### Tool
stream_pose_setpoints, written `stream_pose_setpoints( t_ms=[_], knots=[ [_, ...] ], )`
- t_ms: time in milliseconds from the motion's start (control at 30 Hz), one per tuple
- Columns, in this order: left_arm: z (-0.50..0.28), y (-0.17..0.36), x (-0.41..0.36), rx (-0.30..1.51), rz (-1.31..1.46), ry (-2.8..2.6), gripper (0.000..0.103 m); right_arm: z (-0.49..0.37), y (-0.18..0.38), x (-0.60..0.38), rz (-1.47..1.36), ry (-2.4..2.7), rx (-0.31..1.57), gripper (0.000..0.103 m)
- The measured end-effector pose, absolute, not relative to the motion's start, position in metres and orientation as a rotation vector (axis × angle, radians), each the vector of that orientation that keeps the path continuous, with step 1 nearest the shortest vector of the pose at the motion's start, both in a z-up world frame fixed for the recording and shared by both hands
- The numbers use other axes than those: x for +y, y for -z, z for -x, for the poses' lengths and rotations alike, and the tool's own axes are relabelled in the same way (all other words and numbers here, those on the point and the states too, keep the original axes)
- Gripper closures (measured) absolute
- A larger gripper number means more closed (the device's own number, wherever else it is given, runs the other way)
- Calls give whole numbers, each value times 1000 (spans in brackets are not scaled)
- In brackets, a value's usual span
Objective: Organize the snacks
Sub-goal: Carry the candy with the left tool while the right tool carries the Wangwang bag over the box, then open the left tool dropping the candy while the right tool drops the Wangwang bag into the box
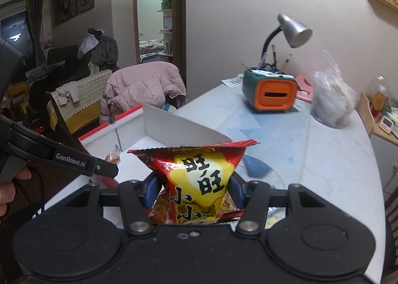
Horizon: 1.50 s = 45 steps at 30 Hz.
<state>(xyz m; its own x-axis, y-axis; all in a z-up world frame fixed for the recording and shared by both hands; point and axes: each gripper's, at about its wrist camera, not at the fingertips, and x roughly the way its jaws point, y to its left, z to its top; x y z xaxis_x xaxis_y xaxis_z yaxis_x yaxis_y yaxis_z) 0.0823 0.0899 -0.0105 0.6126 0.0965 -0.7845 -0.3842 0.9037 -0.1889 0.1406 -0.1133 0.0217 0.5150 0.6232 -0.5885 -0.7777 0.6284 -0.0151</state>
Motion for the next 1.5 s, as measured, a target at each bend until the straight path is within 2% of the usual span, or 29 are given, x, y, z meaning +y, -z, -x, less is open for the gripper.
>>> stream_pose_setpoints(
  t_ms=[400,700,1100,1500],
  knots=[
    [-104,23,175,914,334,-308,85,-147,5,-15,380,-861,621,47],
    [-131,54,212,1005,311,-299,85,-169,38,33,379,-861,755,47],
    [-160,85,216,1125,202,-258,85,-184,83,65,454,-847,914,47],
    [-170,111,219,1215,184,-237,85,-188,94,70,458,-834,978,47]
  ],
)
